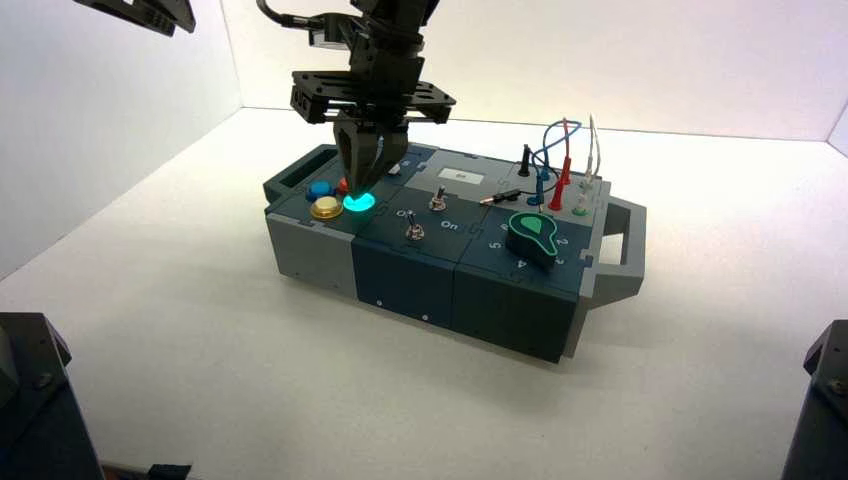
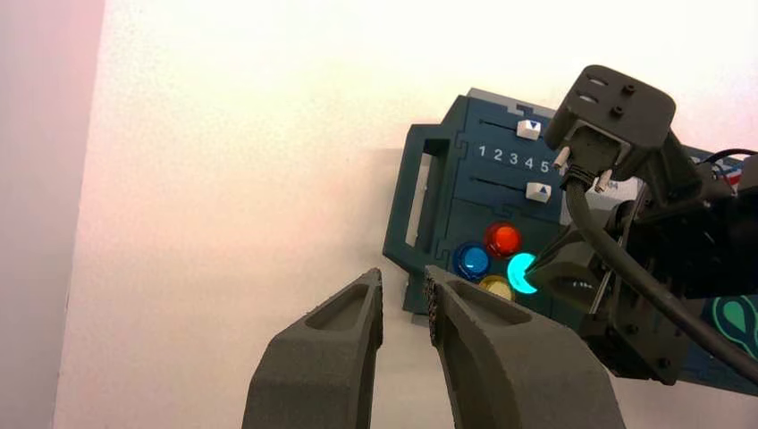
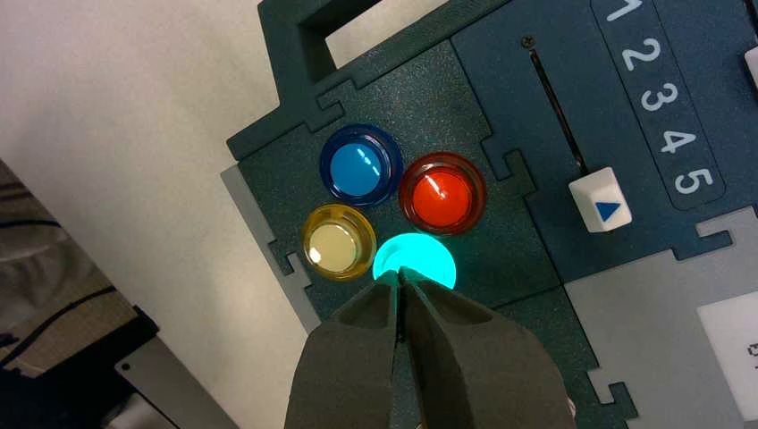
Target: Push the green button with the right gripper.
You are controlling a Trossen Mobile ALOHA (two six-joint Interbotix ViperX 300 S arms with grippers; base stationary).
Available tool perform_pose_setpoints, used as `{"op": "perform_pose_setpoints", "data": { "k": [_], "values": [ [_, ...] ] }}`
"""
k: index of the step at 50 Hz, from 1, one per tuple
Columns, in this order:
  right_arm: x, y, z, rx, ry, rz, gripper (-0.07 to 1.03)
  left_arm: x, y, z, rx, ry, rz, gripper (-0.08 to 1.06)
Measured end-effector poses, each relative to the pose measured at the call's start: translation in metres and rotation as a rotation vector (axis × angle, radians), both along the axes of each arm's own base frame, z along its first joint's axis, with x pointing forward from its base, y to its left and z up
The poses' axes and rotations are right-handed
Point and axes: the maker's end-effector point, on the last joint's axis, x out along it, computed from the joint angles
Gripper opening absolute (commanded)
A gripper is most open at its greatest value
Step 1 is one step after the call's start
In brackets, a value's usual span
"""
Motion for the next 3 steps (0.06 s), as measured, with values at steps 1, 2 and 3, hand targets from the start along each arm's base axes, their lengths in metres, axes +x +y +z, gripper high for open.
{"op": "perform_pose_setpoints", "data": {
  "k": [1, 2, 3],
  "values": [
    [-0.0001, -0.0001, 0.0006, 0.000, 0.001, -0.001, -0.02, 0.0000, 0.0000, 0.0000, 0.000, 0.000, 0.000, 0.28],
    [0.0001, -0.0001, 0.0000, -0.001, 0.000, -0.001, -0.02, 0.0000, 0.0000, 0.0000, 0.000, 0.000, 0.000, 0.28],
    [-0.0001, -0.0003, -0.0001, -0.002, 0.001, 0.000, -0.02, 0.0000, 0.0002, 0.0000, 0.001, 0.000, 0.000, 0.28]
  ]
}}
